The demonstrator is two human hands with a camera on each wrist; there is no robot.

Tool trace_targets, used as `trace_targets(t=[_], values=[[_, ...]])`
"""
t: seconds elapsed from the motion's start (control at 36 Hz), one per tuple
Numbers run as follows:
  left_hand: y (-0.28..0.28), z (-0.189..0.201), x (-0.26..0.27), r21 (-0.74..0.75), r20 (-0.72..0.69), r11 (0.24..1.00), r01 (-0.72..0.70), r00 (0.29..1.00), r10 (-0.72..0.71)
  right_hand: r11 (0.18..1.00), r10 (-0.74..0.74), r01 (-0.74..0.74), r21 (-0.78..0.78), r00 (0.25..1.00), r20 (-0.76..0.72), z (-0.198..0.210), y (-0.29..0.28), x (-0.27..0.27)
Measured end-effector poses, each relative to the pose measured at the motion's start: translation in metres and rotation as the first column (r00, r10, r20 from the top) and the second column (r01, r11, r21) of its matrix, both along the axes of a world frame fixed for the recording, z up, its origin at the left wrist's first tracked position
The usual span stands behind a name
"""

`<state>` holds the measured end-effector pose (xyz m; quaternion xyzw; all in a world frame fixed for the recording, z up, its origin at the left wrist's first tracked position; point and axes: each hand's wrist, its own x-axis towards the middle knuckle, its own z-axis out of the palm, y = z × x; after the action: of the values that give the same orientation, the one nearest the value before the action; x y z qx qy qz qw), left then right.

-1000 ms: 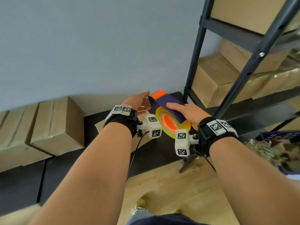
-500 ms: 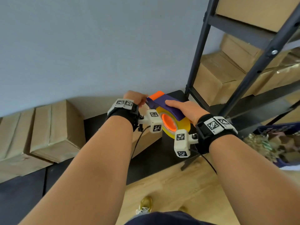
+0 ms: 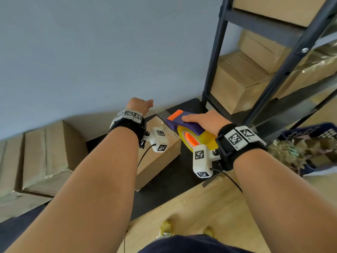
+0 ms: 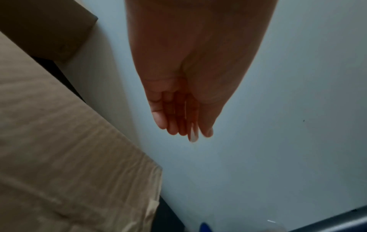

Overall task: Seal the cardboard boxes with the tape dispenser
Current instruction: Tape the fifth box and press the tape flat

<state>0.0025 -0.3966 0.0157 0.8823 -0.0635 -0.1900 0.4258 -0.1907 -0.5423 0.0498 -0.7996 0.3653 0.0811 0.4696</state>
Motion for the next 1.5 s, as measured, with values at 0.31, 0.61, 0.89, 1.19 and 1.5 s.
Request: trace_targets(t=[0.31, 0.61, 0.89, 1.19, 1.5], values=[[-0.005, -0.022, -0.002, 0.299, 0.043, 0.944, 0.143, 0.986, -0.163, 0.997, -0.016, 0.005, -0.083, 0.991, -0.135, -0.014, 0.012, 0.014], [-0.005, -0.039, 0.001, 0.23, 0.011, 0.965, 0.124, 0.991, -0.13, 0.995, -0.023, 0.007, -0.097, 0.987, -0.159, -0.013, 0.015, 0.019], [-0.002, -0.041, -0.009, 0.336, 0.005, 0.921, 0.196, 0.978, -0.21, 0.994, -0.025, 0.007, -0.11, 0.987, -0.16, -0.015, 0.016, 0.019], [-0.004, -0.051, -0.022, 0.307, 0.278, 0.947, 0.09, 0.943, -0.18, 0.995, -0.033, 0.021, -0.093, 0.991, -0.129, -0.018, 0.016, 0.014], [-0.001, -0.042, -0.048, 0.618, 0.267, 0.742, 0.259, 0.819, -0.508, 1.0, -0.011, 0.01, -0.005, 0.998, -0.068, -0.01, 0.018, 0.003]])
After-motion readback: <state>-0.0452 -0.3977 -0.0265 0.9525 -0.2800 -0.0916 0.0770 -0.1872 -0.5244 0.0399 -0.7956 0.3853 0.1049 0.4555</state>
